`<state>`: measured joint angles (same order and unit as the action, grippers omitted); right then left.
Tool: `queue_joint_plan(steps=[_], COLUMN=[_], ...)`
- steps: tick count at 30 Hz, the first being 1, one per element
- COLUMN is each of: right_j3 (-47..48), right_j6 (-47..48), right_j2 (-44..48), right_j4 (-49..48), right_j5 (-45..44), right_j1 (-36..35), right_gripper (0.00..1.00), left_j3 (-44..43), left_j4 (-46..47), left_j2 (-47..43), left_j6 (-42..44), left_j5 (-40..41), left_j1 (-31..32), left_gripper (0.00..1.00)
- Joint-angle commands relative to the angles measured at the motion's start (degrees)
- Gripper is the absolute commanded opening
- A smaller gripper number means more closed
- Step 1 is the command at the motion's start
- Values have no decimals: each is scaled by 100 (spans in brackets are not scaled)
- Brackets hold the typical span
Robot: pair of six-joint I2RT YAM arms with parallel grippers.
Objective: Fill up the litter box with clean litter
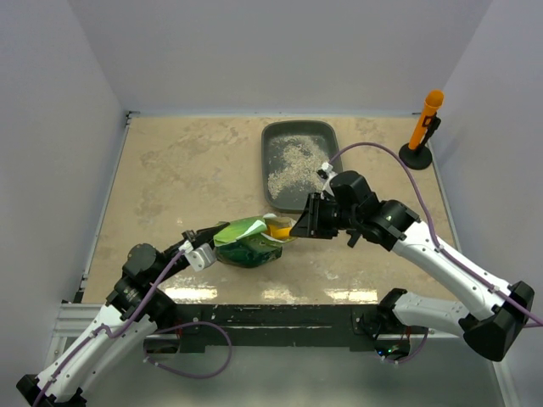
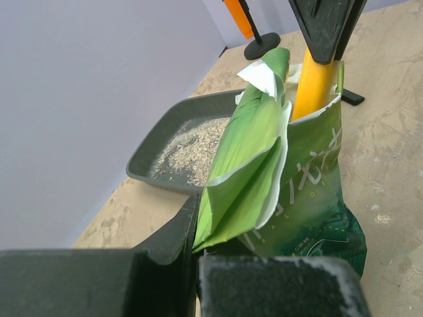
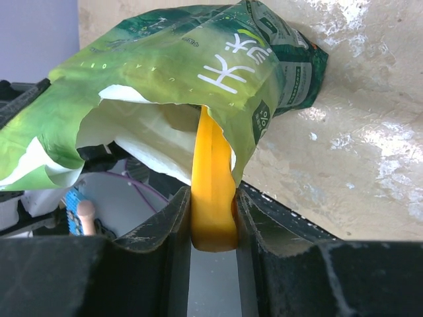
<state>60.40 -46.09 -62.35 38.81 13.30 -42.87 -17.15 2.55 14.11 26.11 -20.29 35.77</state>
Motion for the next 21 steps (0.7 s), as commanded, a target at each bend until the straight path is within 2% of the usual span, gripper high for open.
queue_joint_plan(steps=[1,6,8,15,21], right_j3=[86,261,384,1315,1615], right_j6=[-6,82,144,627,724], right_j2=[100,12,-41,-383,-533], right_j4=[-137,4,65,1101,1279], right_j5=[-205,-249,-240,-495,-311], right_j1=[-37,-46,-46,-37,-37], right_gripper=[22,4,0,0,0], left_j3=[-113,-105,-113,-122,-122], left_j4=[475,484,475,484,484], left_j2=[22,22,22,57,39], left_j6=[-71,-71,-71,-79,-80], left_j5=[-141,-141,-133,-168,-168], left_j1=[18,27,18,27,27], left_gripper=[0,0,0,0,0])
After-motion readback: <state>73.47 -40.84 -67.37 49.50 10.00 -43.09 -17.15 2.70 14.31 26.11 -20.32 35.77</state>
